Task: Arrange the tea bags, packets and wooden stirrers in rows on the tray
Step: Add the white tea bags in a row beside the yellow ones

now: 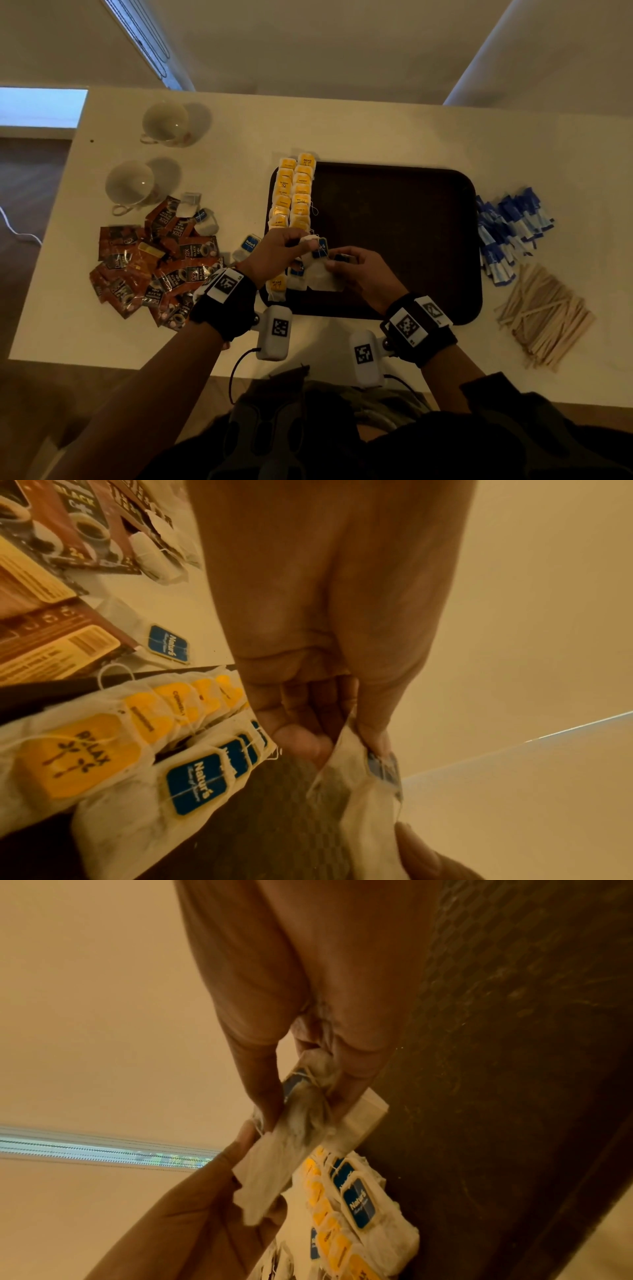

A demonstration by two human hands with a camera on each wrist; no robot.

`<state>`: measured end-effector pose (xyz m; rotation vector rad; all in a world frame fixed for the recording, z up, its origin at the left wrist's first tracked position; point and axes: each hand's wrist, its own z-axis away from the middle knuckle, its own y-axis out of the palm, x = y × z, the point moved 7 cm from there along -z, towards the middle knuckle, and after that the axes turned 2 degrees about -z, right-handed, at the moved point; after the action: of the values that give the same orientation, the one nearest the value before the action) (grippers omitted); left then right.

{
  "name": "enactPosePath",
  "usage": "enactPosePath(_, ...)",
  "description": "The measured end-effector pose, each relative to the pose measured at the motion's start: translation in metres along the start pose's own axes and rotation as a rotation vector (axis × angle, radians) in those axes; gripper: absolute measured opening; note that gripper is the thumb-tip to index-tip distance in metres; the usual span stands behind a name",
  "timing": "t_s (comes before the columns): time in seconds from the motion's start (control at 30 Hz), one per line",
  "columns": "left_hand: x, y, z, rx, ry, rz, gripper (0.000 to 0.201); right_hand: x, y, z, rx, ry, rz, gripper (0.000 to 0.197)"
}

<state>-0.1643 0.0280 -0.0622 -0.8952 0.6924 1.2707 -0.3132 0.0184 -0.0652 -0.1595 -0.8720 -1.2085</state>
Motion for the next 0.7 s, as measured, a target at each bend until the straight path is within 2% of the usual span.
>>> enactPosePath(0.23,0.003,-0.012,0.003,-0.078,0.024,-0.039,0.021,-0.007,-0.007,0.003,-0.025,0.054,0.014,0.018)
enactPosePath(0.43,0.005,-0.028,0.009,-0.195,0.072,-0.064,0.008,-0.009,-0.01,0.003,-0.051,0.06,0.031,0.019)
enactPosePath(0.5,0.009,-0.028,0.01,-0.187,0.067,-0.101,0.01,-0.007,-0.01,0.002,-0.09,0.039,0.117,0.021)
enactPosePath(0.57,0.008,-0.022,0.012,-0.139,0.082,-0.11,0.011,-0.002,-0.008,0.002,-0.11,-0.007,0.234,0.015)
enactPosePath(0.63,0.005,-0.016,0.013,-0.106,0.107,-0.14,0.013,0.004,-0.002,0.001,-0.104,-0.066,0.303,0.01)
enactPosePath(0.7,0.003,-0.012,0.015,-0.086,0.118,-0.161,0.007,0.009,0.006,0.0,-0.084,-0.118,0.342,0.015)
